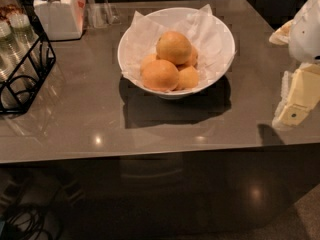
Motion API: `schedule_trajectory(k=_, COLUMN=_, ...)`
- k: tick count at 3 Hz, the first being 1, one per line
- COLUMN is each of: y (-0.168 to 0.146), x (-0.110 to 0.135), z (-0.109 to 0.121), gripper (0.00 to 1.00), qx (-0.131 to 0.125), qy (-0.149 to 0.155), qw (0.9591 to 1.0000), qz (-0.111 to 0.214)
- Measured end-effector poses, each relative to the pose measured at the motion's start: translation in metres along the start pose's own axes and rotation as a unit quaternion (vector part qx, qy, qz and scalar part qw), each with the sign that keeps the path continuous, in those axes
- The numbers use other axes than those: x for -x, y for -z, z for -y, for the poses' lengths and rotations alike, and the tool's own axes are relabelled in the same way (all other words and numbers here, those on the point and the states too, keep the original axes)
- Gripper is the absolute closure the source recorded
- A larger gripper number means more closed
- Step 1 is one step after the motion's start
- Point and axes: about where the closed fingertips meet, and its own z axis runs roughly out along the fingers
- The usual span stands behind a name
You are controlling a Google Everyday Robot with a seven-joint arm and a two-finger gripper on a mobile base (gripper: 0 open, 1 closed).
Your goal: Pick orange from white bowl
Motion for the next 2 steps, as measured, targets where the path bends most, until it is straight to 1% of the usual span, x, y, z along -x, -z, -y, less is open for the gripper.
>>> schedule_trajectory(k=1, y=0.0000, x=0.0001, z=0.0000, gripper=0.00, qx=0.000, qy=0.000, qw=1.0000, qz=0.000)
schedule_trajectory(k=2, y=-0.0019, x=0.0086, z=0.0049, gripper=0.00, qx=0.000, qy=0.004, qw=0.9998, qz=0.020)
